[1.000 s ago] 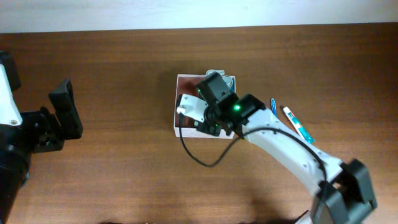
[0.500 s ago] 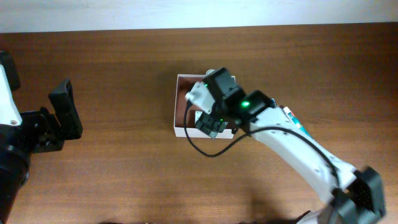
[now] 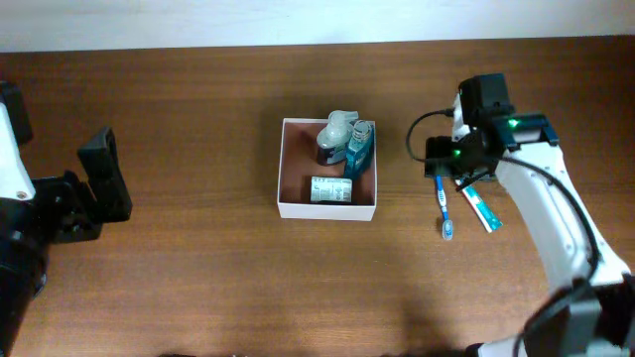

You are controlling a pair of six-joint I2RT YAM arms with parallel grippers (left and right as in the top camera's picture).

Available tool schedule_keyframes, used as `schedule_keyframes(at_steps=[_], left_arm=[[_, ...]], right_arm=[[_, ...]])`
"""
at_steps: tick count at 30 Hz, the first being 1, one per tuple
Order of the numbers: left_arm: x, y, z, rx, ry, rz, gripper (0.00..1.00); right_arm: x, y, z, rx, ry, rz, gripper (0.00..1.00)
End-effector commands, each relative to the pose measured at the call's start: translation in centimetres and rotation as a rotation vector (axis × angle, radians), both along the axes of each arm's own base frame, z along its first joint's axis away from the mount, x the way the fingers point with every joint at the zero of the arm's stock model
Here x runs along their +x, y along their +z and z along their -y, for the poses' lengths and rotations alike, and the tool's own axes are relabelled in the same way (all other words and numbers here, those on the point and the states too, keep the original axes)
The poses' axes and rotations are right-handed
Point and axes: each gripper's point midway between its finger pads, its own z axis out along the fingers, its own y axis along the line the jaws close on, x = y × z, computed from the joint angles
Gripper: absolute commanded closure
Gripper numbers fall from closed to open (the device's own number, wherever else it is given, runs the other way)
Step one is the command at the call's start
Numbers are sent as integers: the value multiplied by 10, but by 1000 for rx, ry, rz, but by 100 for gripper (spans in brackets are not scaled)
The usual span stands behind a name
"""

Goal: Pack container
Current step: 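Grasp the blue toothbrush by its handle with the right gripper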

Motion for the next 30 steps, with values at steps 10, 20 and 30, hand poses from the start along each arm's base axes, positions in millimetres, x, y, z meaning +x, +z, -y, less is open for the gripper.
schedule_keyframes(at_steps=[10, 20, 30], left_arm=[[-1, 1, -3, 12, 11, 3, 1], [-1, 1, -3, 12, 11, 3, 0], [-1, 1, -3, 12, 11, 3, 1]], right_arm=[[-9, -129, 16, -19, -96, -346, 45], [-17, -154, 18, -27, -100, -418, 90], [-8, -91, 16, -35, -87, -275, 96]])
